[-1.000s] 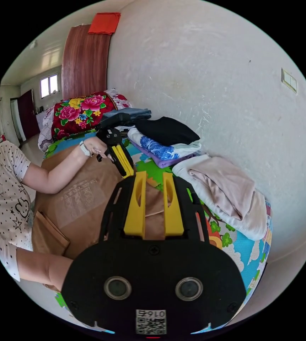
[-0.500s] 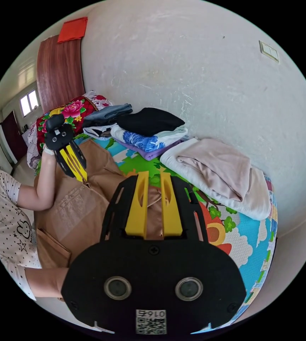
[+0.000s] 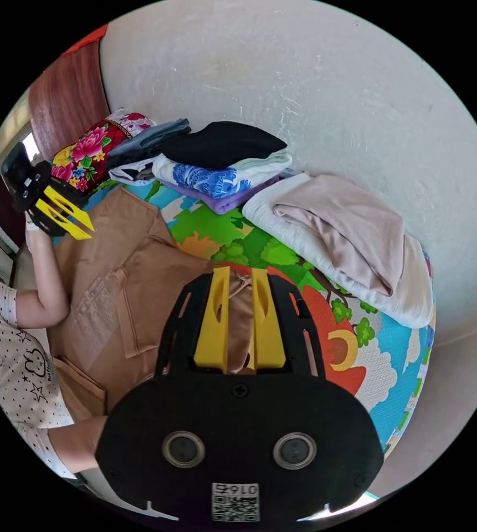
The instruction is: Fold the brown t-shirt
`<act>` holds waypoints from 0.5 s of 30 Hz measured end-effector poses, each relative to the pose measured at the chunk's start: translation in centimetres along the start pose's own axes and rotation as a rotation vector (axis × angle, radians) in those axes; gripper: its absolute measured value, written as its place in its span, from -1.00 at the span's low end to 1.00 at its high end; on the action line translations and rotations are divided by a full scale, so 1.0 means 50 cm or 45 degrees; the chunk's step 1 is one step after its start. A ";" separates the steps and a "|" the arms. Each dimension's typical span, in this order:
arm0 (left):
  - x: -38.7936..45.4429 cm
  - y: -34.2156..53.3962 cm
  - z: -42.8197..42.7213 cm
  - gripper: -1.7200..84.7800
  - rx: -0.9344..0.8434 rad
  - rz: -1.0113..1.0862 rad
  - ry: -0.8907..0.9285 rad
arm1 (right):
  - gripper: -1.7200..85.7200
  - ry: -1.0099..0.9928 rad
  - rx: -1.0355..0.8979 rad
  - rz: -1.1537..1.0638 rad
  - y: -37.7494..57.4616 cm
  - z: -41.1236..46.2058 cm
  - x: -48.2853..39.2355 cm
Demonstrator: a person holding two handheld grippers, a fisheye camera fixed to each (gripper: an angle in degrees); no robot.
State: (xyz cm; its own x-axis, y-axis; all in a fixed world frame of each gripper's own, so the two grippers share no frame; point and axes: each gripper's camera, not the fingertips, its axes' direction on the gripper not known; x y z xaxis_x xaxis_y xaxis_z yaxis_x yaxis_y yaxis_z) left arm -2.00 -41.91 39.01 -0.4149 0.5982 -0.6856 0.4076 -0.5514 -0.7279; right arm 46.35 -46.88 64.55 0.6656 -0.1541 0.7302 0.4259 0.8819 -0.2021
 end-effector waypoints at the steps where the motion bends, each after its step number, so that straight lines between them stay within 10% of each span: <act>1: -0.008 0.000 0.007 -0.97 -0.023 -0.026 -0.003 | -0.81 0.007 -0.028 0.005 -0.007 0.012 0.005; 15: -0.170 -0.036 0.211 -0.84 -0.478 -0.383 0.063 | -0.80 -0.034 -0.104 0.016 -0.064 0.069 0.044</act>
State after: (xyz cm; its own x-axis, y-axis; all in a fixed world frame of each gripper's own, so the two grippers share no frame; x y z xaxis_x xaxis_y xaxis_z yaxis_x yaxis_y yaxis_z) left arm -7.78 -52.13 46.01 -0.5241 0.7309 -0.4371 0.5445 -0.1071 -0.8319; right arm 44.34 -48.48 69.07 0.6551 -0.1305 0.7442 0.4671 0.8442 -0.2631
